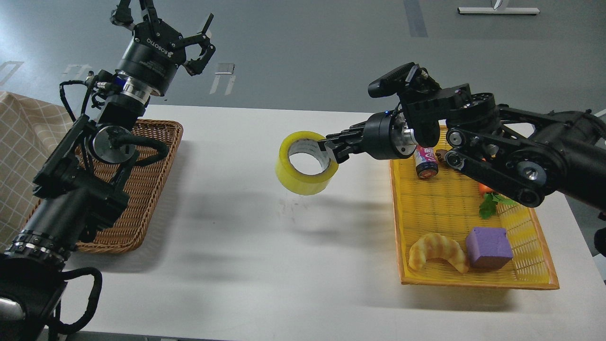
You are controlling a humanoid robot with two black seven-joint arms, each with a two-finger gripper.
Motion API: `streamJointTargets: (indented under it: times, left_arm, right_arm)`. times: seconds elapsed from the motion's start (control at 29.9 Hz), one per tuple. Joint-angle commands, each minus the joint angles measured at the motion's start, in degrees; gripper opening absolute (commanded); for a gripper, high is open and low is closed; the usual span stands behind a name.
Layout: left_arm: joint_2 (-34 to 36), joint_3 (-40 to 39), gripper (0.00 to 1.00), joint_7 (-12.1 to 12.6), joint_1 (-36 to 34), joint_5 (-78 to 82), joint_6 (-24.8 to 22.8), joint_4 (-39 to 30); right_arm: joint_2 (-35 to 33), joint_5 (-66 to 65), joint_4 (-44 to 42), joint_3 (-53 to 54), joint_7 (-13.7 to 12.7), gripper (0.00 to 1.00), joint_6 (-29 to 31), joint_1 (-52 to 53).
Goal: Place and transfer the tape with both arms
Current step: 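Lift the tape roll and carry it toward the table center, then lower the tape roll onto the table and open the right gripper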
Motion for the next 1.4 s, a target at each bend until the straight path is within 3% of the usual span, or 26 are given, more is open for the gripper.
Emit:
streamJointTargets:
  times: [0.0,0.7,1.37]
  left_arm:
    - [-0.1,0.0,0.98,-0.1,0.0,0.0,0.0,0.0]
    - [-1.1,0.0,0.98,-0.1,-0.4,0.0,0.0,-1.7]
    - [-1.8,0.0,0.98,-0.1,-0.4,0.0,0.0,-1.7]
  right_arm:
    - [3.2,-0.1,-2.3,-1.3,0.0,0.00,0.0,0.0]
    - [13.7,-0.5,-13.3,-5.2,-0.1,0.00,0.0,-1.3]
    - [15.1,-0.5,-18.7,-9.6,-0.2,0.00,0.0,-1.3]
